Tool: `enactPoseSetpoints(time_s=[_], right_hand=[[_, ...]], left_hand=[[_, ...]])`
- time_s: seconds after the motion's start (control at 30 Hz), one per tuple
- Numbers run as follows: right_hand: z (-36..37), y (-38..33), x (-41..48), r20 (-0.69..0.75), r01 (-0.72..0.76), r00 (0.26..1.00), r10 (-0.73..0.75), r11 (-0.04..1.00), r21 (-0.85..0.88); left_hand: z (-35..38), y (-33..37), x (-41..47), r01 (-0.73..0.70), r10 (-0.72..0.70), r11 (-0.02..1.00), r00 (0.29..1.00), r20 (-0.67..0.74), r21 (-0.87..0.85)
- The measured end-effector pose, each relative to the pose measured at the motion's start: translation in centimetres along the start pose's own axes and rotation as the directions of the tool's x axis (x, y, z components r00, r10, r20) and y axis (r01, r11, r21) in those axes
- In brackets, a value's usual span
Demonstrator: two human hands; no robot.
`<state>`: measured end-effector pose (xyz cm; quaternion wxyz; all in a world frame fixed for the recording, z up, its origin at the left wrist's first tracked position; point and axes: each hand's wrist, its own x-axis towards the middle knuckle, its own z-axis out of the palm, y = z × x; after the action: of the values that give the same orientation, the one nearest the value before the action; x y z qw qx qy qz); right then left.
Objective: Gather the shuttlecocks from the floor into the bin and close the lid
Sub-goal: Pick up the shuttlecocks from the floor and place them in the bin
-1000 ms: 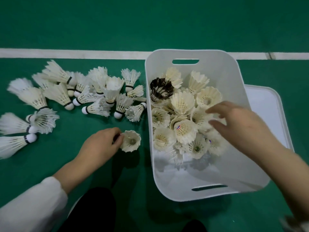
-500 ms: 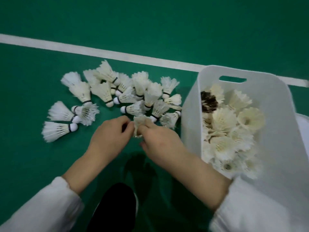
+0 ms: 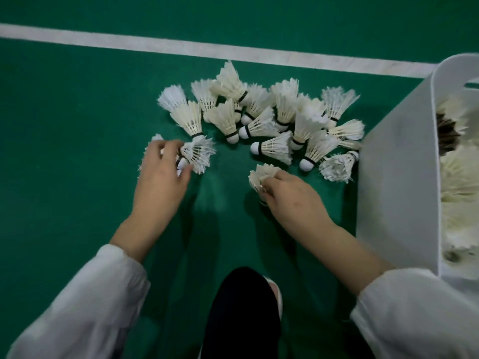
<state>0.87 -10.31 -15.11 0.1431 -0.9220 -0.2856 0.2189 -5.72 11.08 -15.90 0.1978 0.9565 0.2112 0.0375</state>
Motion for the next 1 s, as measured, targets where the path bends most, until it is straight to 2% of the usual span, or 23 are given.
enactPoseSetpoints(time_s=[0.07, 0.13, 0.17, 0.23, 0.3, 0.4, 0.47, 0.5, 0.57, 0.6, 0.63, 0.67, 0.73, 0.83, 0.9, 1.0], right_hand=[[0.1, 0.0, 0.5, 0.007, -0.005, 1.000, 0.005, 1.000, 0.012], [-0.1, -0.1, 0.8, -0.005, 0.008, 1.000, -0.008, 1.000, 0.006], [-0.3, -0.1, 0.9, -0.020, 0.020, 1.000, -0.020, 1.000, 0.003], [-0.5, -0.1, 1.0, -0.042, 0.037, 0.998, -0.037, 0.999, 0.003], [-0.6, -0.1, 1.2, -0.039, 0.044, 0.998, -0.044, 0.999, -0.012], [-0.5, 0.0, 1.5, -0.015, 0.034, 0.999, -0.034, 0.999, -0.016], [-0.5, 0.0, 1.5, -0.012, 0.026, 1.000, -0.026, 1.000, -0.011], [-0.4, 0.0, 1.5, -0.012, 0.024, 1.000, -0.024, 1.000, -0.010], [-0.2, 0.0, 1.3, -0.013, 0.025, 1.000, -0.026, 1.000, -0.018], [-0.1, 0.0, 1.3, -0.011, 0.025, 1.000, -0.025, 0.999, -0.023], [-0.1, 0.0, 1.3, -0.006, 0.022, 1.000, -0.022, 0.999, -0.024], [-0.1, 0.0, 1.2, 0.000, 0.018, 1.000, -0.018, 0.999, -0.026], [-0.3, 0.0, 1.3, 0.010, 0.013, 1.000, -0.012, 1.000, -0.025], [-0.5, -0.2, 1.4, 0.020, 0.011, 1.000, -0.011, 1.000, -0.014], [-0.6, -0.2, 1.4, 0.011, 0.016, 1.000, -0.016, 1.000, -0.010], [-0.5, -0.2, 1.3, 0.003, 0.016, 1.000, -0.016, 1.000, -0.006]], left_hand=[[0.3, 0.3, 0.8, -0.258, 0.248, 0.950, 0.966, 0.078, 0.175], [1.0, 0.3, 1.5, -0.485, 0.459, 0.790, 0.874, 0.162, 0.375], [1.4, 0.3, 1.6, -0.530, 0.495, 0.711, 0.844, 0.206, 0.462], [2.2, 0.3, 1.5, -0.504, 0.381, 0.602, 0.863, 0.331, 0.620], [2.3, 0.4, 1.6, -0.475, 0.285, 0.541, 0.880, 0.380, 0.694], [1.8, 1.0, 2.1, -0.443, 0.344, 0.628, 0.896, 0.282, 0.640], [1.2, 1.5, 2.0, -0.400, 0.399, 0.730, 0.908, 0.129, 0.555], [0.8, 1.9, 1.6, -0.390, 0.411, 0.798, 0.910, 0.059, 0.459], [-0.2, 2.8, 0.1, -0.313, 0.317, 0.941, 0.949, -0.005, 0.127], [-0.9, 3.3, -1.0, -0.200, 0.201, 0.978, 0.979, 0.020, -0.067], [-1.3, 3.5, -2.1, -0.066, 0.086, 0.975, 0.993, 0.084, -0.210], [-1.6, 3.4, -3.3, 0.046, -0.004, 0.960, 0.989, 0.148, -0.278], [-1.6, 2.6, -5.4, 0.174, -0.113, 0.931, 0.973, 0.200, -0.321], [-1.5, 0.3, -7.4, 0.364, -0.318, 0.884, 0.928, 0.194, -0.294], [-1.2, -1.2, -8.1, 0.474, -0.443, 0.851, 0.879, 0.176, -0.227], [-0.2, -2.8, -8.7, 0.632, -0.586, 0.751, 0.771, 0.250, -0.191]])
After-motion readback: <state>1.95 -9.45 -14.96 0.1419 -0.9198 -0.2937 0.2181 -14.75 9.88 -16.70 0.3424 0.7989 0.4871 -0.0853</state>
